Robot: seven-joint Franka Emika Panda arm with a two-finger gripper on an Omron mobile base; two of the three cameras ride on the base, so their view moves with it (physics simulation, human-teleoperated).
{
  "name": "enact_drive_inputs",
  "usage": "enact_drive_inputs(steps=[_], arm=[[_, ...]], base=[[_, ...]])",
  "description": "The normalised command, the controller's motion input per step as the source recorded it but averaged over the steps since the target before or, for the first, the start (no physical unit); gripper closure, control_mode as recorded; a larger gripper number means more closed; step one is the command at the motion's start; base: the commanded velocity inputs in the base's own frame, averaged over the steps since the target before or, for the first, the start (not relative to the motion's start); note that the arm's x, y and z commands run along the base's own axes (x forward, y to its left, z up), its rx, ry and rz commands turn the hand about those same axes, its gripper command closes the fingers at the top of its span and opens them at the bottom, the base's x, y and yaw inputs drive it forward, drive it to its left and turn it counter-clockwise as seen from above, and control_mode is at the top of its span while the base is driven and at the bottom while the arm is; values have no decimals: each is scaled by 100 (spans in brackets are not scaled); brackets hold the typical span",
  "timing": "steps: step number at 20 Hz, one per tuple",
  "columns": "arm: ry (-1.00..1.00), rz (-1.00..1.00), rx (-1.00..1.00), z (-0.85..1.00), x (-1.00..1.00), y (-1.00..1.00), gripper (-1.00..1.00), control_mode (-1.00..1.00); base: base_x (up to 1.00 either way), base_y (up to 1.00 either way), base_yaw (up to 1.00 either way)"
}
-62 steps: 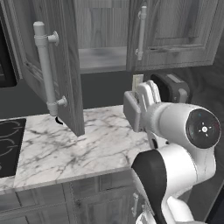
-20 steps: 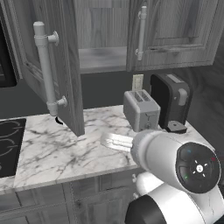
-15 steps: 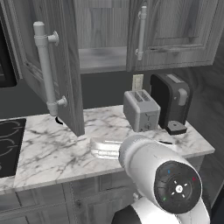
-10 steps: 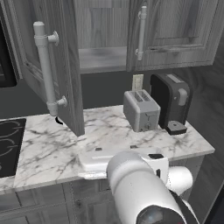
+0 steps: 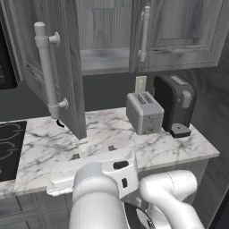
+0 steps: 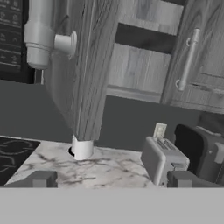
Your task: Close all open cabinet doors.
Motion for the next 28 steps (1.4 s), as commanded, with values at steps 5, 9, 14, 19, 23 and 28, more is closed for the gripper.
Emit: enact_drive_inputs(steps=[5,9,14,19,23,28], arm=[[-3,-3,-16,0,40,62,-100,-100],[-7,-2,-18,0,18,68,-100,-100],[-4,-3,-16,0,15,56,-100,-100],[0,-4,-14,0,34,43,-100,-100],[0,-3,-11,0,49,31,-100,-100],[0,-2,-8,-1,51,8,-100,-100]], base=[[0,0,0],[0,0,0],[0,0,0],[0,0,0],[0,0,0],[0,0,0]])
